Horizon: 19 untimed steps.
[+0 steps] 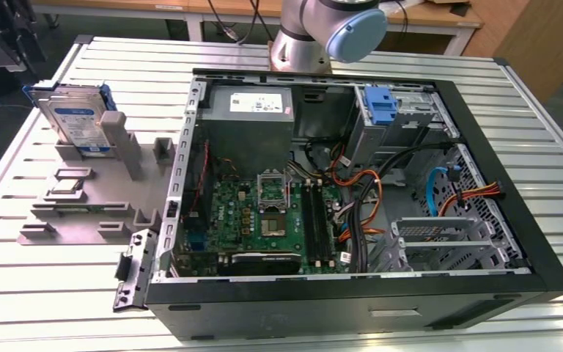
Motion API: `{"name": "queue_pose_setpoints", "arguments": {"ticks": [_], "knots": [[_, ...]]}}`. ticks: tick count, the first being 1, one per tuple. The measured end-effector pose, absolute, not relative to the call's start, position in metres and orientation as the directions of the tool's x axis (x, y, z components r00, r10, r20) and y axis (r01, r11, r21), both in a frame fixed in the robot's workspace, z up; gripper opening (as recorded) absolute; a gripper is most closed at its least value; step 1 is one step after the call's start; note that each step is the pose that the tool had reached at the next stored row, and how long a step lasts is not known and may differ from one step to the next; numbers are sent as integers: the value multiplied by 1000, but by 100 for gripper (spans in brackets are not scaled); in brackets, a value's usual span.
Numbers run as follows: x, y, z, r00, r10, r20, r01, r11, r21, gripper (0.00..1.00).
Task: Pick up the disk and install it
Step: 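Pick up the disk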
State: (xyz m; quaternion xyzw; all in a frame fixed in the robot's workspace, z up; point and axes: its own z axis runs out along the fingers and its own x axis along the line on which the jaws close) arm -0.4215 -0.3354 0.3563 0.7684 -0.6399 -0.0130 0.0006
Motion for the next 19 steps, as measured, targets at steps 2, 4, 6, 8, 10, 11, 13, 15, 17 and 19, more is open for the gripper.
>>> {"name": "queue_pose_setpoints", "arguments": {"ticks": [2, 4, 6, 8, 10, 11, 13, 15, 17, 19], "knots": [[-423, -335, 354, 170, -985, -19, -985, -171, 15, 58], [-424, -335, 351, 159, -987, -19, -987, -159, 14, 65], [-424, -335, 347, 143, -990, -18, -990, -144, 14, 65], [-424, -335, 344, 130, -991, -18, -991, -130, 13, 65], [-424, -335, 340, 123, -992, -18, -992, -123, 13, 65], [-424, -335, 338, 122, -992, -19, -992, -122, 13, 65], [-424, -335, 335, 122, -992, -19, -992, -122, 13, 65], [-424, -335, 332, 122, -992, -20, -992, -122, 13, 65], [-425, -335, 330, 122, -992, -23, -992, -122, 13, 65], [-425, -335, 328, 122, -992, -24, -992, -122, 11, 65]]}}
